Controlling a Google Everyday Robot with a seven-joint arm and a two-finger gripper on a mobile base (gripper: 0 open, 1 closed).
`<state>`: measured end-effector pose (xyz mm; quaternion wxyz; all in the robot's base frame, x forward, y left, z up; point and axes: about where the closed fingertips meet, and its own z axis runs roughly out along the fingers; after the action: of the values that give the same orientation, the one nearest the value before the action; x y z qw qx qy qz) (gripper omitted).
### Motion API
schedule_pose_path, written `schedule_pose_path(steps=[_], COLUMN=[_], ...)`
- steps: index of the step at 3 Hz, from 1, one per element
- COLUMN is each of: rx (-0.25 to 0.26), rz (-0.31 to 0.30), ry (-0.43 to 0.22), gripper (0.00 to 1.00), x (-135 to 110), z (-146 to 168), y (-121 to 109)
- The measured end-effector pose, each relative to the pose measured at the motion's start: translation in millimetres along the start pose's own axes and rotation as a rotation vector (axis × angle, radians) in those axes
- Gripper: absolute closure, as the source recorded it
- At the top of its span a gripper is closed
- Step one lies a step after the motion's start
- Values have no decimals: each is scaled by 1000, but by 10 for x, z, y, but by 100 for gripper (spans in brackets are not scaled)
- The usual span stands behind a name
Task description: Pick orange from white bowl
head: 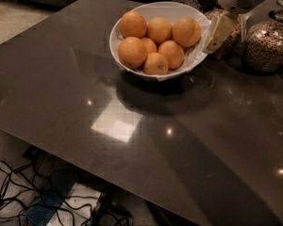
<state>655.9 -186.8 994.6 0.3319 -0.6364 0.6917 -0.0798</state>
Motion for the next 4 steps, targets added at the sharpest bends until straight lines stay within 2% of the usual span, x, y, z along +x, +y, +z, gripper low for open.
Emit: schedule_pose_path(steps=[1, 2, 4], rx=[19, -13, -82], rz=[-22, -41, -29], ry=[-29, -47, -45], gripper=[0, 0, 0], x=[-91, -162, -159], z=[63, 176, 363], y=[-129, -149, -123])
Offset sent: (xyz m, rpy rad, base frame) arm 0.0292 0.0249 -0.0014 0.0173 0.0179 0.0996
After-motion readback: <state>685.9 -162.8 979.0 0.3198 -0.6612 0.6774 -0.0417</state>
